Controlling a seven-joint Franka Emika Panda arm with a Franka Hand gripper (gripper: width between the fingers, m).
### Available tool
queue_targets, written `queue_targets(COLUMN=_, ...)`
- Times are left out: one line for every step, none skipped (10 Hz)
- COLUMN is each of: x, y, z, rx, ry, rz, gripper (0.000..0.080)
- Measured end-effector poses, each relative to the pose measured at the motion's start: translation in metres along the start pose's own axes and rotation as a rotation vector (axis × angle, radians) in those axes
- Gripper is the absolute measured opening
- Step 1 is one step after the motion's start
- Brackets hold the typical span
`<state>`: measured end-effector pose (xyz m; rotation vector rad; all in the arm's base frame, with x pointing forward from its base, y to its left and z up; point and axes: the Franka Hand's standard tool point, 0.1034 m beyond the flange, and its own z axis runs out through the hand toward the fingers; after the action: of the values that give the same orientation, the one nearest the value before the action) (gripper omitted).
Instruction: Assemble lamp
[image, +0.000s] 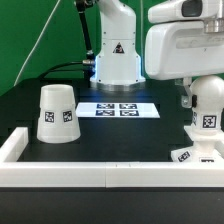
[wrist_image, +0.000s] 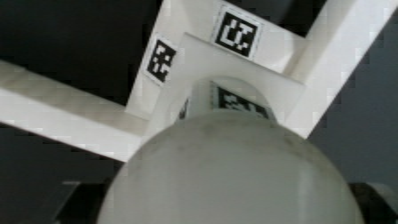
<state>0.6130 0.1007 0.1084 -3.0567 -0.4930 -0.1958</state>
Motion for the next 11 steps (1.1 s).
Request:
queue_targets(x=0.0, y=0.0005, z=-0.0001, rx=0.0, ry=0.0, rz=0.06, gripper=0.0577)
queue_targets(x=0.0001, y=0.0008, z=-0.0001, rx=0.0, ry=0.0, rz=0.099, gripper=0.0577)
queue_targets(x=0.0, y=0.0018, z=-0.0002, rx=0.001, ry=0.001, rz=0.183, gripper=0.0577)
queue_targets(x=-0.0001, y=0.003, z=-0.0003, rx=0.003, ry=0.001, rz=0.27, gripper=0.0577)
queue_targets(x=-0.0008, y=0.0025, z=0.0, rx=0.002, ry=0.003, rz=0.358, gripper=0.0577)
queue_targets(x=-0.0015, y=0.0023, z=0.0005, rx=0.006, ry=0.002, rz=0.489, gripper=0.0577)
queue_targets(x=-0.0024, y=0.0015, z=0.0012, rx=0.012, ry=-0.002, rz=0.629, gripper=0.0577)
queue_targets(x=-0.0029, y=0.0006, z=0.0016, rx=0.016, ry=-0.006, rz=0.711, gripper=0.0577)
queue_targets(x=-0.0036, y=-0.0007, z=0.0021, rx=0.02, ry=-0.011, rz=0.793, gripper=0.0577)
queue_targets(x=-0.0039, y=-0.0027, z=0.0026, rx=0.025, ry=-0.016, rz=0.868, gripper=0.0577)
queue_targets(x=-0.004, y=-0.0045, z=0.0029, rx=0.035, ry=-0.022, rz=0.966, gripper=0.0577)
